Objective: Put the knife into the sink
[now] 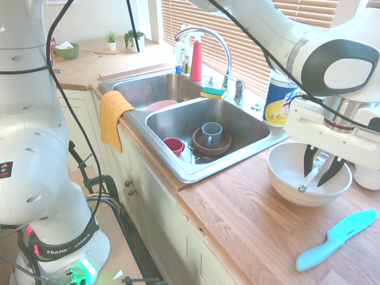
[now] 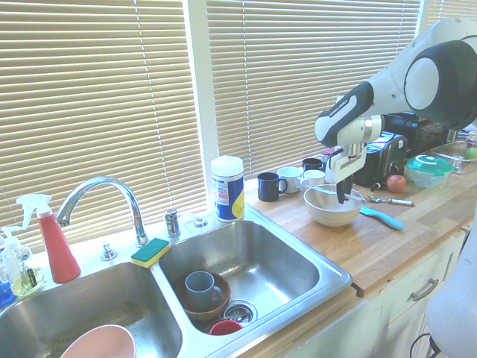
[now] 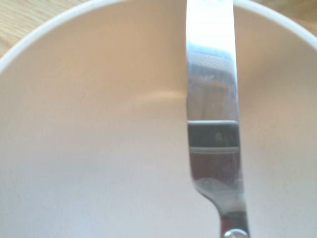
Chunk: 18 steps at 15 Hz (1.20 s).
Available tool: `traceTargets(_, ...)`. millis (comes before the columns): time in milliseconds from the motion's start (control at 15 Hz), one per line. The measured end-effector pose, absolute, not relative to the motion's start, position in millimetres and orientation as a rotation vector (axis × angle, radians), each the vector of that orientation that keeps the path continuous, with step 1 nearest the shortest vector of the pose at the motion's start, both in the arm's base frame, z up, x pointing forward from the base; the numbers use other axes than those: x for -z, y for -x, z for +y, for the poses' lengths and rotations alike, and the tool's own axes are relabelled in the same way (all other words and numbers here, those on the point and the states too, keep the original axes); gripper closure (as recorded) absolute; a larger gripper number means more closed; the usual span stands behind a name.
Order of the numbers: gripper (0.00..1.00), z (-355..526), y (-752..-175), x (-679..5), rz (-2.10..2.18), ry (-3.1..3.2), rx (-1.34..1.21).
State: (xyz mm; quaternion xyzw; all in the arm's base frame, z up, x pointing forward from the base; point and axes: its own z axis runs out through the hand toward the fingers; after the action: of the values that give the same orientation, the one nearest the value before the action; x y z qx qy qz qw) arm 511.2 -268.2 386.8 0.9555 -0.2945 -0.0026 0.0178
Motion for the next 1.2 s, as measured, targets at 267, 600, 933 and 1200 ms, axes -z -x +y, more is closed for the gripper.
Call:
traceTargets(267,1.00,-268,-511,-388,-0.915,-2.968,0.002)
traceTargets(600,1.00,-261,-511,-411,-0.995,-2.937,-0.059)
traceTargets(933,1.00,-185,-515,-461,-1.175,-2.861,-0.164)
traceTargets(1200,1.00,-87,-523,-437,-1.334,-2.833,-0.219)
